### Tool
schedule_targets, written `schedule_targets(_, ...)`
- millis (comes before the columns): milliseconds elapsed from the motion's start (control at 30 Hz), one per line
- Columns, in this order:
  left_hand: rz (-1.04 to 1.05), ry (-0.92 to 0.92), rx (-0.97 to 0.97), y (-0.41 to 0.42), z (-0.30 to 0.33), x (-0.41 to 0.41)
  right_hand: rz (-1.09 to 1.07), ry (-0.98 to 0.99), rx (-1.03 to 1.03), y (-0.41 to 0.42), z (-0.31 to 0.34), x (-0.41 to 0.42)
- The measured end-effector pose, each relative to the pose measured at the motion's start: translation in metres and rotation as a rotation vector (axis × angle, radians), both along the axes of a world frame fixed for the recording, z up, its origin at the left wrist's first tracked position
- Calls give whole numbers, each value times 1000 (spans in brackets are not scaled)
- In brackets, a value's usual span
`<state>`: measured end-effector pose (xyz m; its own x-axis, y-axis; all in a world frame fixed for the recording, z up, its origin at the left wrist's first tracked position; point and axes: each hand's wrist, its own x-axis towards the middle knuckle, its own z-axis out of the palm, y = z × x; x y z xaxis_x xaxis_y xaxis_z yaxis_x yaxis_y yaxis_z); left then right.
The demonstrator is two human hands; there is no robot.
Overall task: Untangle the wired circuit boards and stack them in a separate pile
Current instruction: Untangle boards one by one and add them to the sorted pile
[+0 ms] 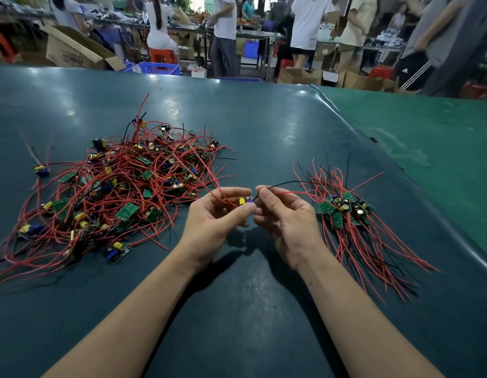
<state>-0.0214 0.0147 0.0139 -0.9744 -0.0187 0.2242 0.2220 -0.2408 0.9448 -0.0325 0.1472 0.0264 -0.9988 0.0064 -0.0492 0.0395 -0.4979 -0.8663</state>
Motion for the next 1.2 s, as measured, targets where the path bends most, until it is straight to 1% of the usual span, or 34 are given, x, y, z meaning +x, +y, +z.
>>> schedule_targets(100,49,0,11,1,2,-1,23,-12,-9,-2,-1,0)
schedule_targets(233,94,22,-25,0,3,-3,1,-61,87,-5,-4,1)
schedule_targets(367,94,23,-62,1,1,-3,-40,-51,166,-6,-6,1)
schedule_targets(467,81,-1,-43,1,1,-3,-104,-18,230,-7,-8,-1)
schedule_targets(533,68,-22,-18,1,1,-4,-109,5,241,-7,-9,-1)
schedule_targets(633,41,-62,56,0,2,-4,-87,25,200,-8,-9,-1)
schedule_targets(700,42,-86,76,1,2,-5,-110,32,176,-7,-7,-3)
schedule_targets(833,68,-107,105,1,2,-7,-261,35,147,1,-4,-9)
schedule_targets(967,98,-98,123,-1,1,-7,-397,29,32,17,-2,-15)
schedule_targets(1033,96,-95,123,-2,2,-7,-434,29,-10,20,-3,-18)
schedule_targets(1200,56,-83,130,-1,3,-4,-496,9,-27,20,-5,-20)
